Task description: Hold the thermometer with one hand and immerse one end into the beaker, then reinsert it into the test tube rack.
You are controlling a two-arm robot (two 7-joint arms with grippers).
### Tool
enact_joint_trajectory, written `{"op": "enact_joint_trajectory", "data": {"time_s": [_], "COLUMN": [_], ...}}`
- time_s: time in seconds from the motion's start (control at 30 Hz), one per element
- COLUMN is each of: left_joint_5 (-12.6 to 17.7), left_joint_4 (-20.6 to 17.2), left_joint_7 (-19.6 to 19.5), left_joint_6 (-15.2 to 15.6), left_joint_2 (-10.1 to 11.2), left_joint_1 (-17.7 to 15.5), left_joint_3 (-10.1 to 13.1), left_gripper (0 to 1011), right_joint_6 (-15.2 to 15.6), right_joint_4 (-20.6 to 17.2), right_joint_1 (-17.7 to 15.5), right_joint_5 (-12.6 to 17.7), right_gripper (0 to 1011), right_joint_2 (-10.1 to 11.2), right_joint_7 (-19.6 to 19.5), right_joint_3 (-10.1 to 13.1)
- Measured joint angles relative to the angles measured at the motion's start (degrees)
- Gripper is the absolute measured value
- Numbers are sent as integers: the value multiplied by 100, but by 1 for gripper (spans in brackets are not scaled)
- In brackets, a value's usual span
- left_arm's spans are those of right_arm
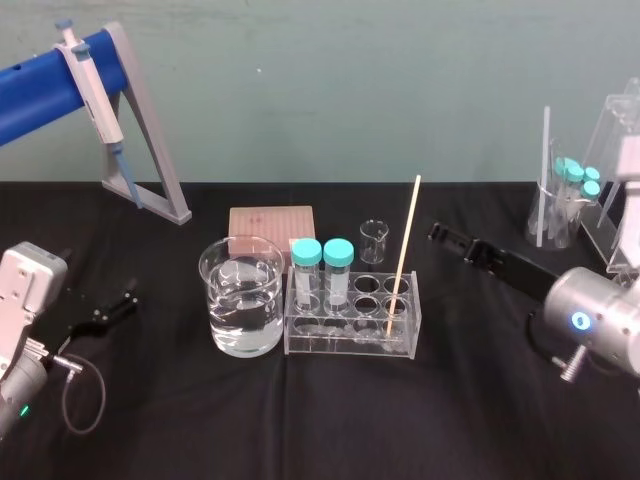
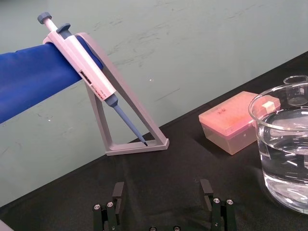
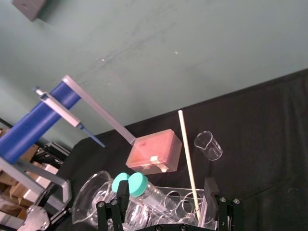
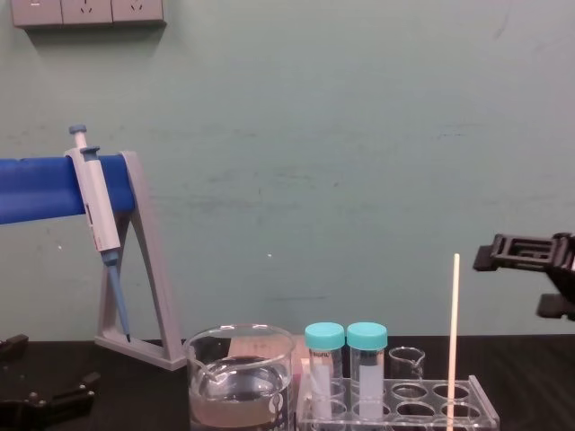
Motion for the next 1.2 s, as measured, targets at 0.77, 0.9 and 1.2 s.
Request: {"op": "enact_joint_trajectory", "data": {"time_s": [0.77, 0.9, 1.2], "left_joint_5": [0, 0, 0], "left_joint_4": [0, 0, 0], "left_joint_7": [0, 0, 0], "left_joint_6": [0, 0, 0], "left_joint_2": [0, 0, 0], "left_joint_1": [0, 0, 0], "left_joint_3": [0, 0, 0], "left_gripper": [1004, 1004, 1004], "right_joint_6": [-175, -222, -290], "right_joint_4": [1372, 1542, 1844], "right_joint_1": [1319, 1471, 1664], "right_joint_5": [-377, -409, -475], "right_gripper": [1003, 1002, 1002], "right_joint_2": [-366, -411, -496], "right_joint_7": [-397, -468, -577], "right_joint_3": [-1040, -1167, -1346]}}
